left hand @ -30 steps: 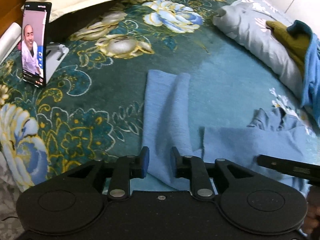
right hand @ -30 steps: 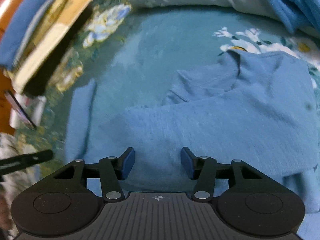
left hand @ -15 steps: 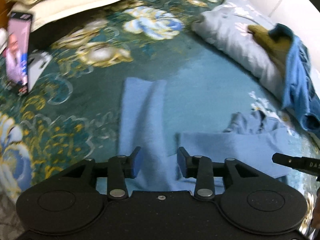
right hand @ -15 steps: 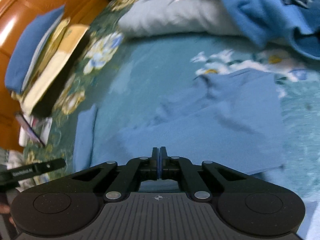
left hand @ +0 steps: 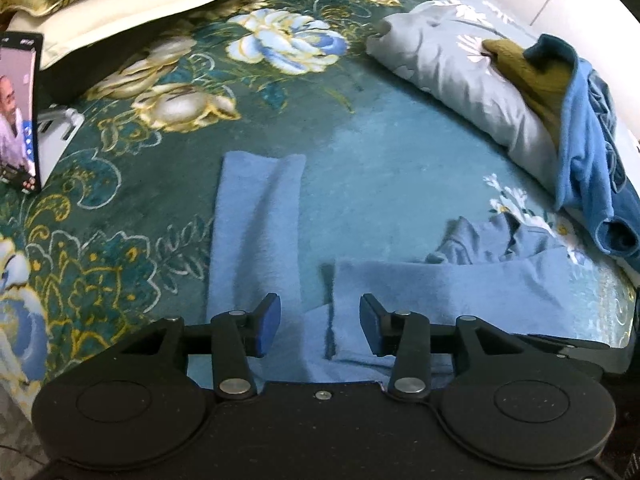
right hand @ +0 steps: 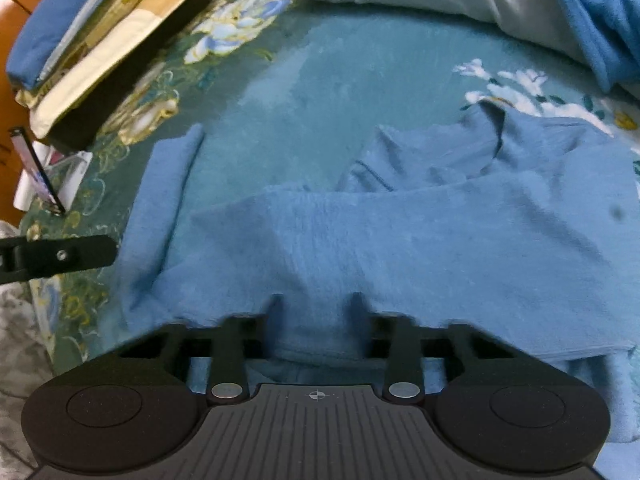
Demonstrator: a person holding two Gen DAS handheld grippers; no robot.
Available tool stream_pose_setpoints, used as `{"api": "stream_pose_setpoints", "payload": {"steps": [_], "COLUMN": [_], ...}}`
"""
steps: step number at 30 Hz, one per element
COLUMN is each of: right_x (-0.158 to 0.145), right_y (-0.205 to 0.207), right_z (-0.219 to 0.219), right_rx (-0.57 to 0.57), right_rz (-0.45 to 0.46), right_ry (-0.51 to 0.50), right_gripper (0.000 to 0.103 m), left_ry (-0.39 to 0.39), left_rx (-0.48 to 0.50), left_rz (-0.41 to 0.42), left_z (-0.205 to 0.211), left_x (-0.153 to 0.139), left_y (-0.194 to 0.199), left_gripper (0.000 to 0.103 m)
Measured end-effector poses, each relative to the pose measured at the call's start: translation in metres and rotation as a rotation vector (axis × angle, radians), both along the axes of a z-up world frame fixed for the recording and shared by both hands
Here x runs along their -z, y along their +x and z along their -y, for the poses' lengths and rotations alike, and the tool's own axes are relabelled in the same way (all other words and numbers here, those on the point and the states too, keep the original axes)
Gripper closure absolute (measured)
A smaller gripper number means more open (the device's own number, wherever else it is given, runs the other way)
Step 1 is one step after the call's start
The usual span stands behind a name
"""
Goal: Fold clothes
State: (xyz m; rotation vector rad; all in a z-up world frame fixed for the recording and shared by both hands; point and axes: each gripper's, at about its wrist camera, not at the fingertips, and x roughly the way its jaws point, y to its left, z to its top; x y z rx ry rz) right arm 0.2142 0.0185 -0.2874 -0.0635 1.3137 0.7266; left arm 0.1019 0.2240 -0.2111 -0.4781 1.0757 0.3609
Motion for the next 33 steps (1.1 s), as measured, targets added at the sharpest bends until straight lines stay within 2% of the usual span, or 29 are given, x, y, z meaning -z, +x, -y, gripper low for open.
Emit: {"api": "stream_pose_setpoints", "payload": {"steps": [2,9,13,18,22,25,29,33], "right_x": [-0.002,-0.028,-0.053,-0.087,-0.097,-0.082,-0.054,-0.045], "right_y": [0.004,0.022,0.044,0.073,0.092,0.099,0.101,0.1], "right_z": [0.006,0.043,0.081,0.165,0.239,0.277,0.298,0.309], "right_rx": [0.025,0.153,0.266,0.434,0.591,0.68,0.754,0.827], "right_rz": [-0.029,-0.022,0.074,0.246,0.333,0.334,0.321,0.298], "right_ry": [0.024,0.105,0.088,-0.046,-0.218,-0.318,-0.432,-0.425], "right_gripper": [0.101,0.103,0.103,0.103,0.103,0.103,0.103,0.102], "left_ry": [0.0,-0.007,-0.018,-0.045,-0.076,-0.091,-0.097,-0.113], "left_rx": [-0.009,-0.016,0.005,0.071,0.143,0.205,0.276,0.307], "left_rz": [-0.004,0.012,0.029,0.046,0.048,0.04,0.012,-0.023], "left_z": [-0.002,-0.003,0.002,0.012,0.024,0.035,0.048,0.052], "left_x": [0.001,0.0,0.002,0.009,0.022,0.033,0.047,0.057], "left_y": [-0.002,0.003,0.014,0.034,0.056,0.073,0.092,0.102], "left_gripper": [0.061,0.06,0.059,0.055,0.054,0.054,0.053,0.053]}}
